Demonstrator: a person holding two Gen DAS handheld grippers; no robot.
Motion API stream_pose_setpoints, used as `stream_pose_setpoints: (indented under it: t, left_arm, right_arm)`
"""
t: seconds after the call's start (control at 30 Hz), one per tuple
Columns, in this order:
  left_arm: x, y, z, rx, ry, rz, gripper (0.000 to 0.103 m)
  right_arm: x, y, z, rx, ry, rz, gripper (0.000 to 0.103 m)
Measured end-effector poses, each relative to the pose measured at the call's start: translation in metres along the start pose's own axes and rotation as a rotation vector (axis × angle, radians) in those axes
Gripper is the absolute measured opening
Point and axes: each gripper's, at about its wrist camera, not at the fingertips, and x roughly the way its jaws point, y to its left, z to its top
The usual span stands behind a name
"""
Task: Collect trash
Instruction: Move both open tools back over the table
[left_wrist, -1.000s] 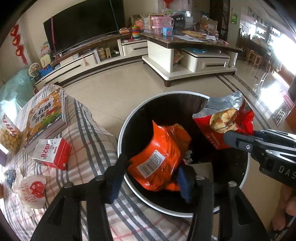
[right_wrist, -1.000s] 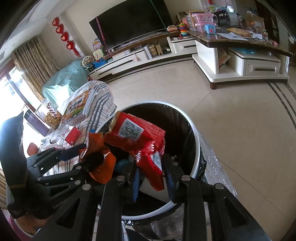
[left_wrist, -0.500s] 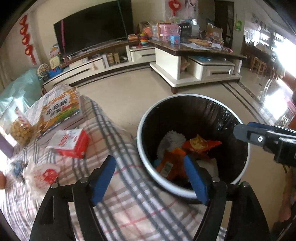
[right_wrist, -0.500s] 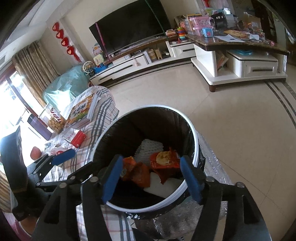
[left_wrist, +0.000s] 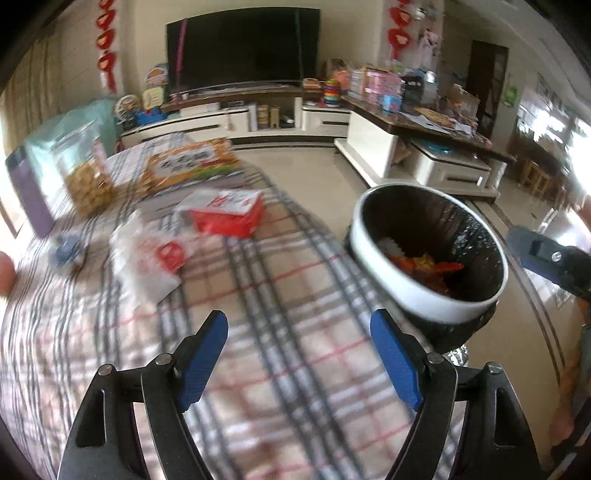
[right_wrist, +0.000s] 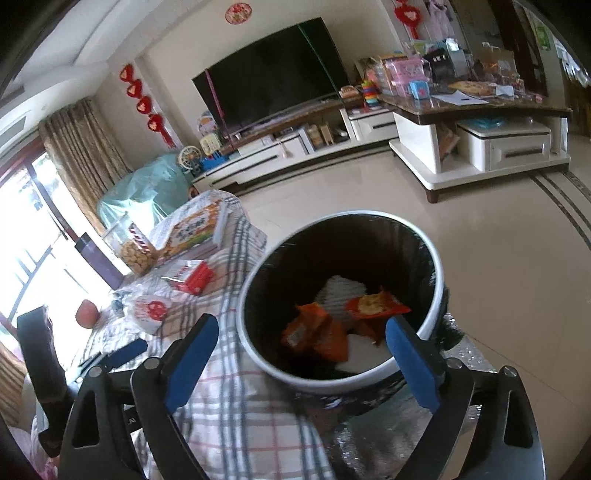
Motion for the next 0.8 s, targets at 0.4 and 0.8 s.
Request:
stream_pose_setpoints:
  t: [0.4, 0.8]
  left_arm:
    - [-0.027, 0.067, -0.039, -0.116, 0.006, 0.085, 0.079]
    - [-0.049, 0.132, -0.066, -0.219, -0.002, 0.181, 0.080]
  right_arm:
    - [0.013, 0.059, -0.033, -0.066, 0.032, 0.074, 0.095]
    - [0.036, 0.124, -0.065, -0.159, 0.085, 0.148, 0.095]
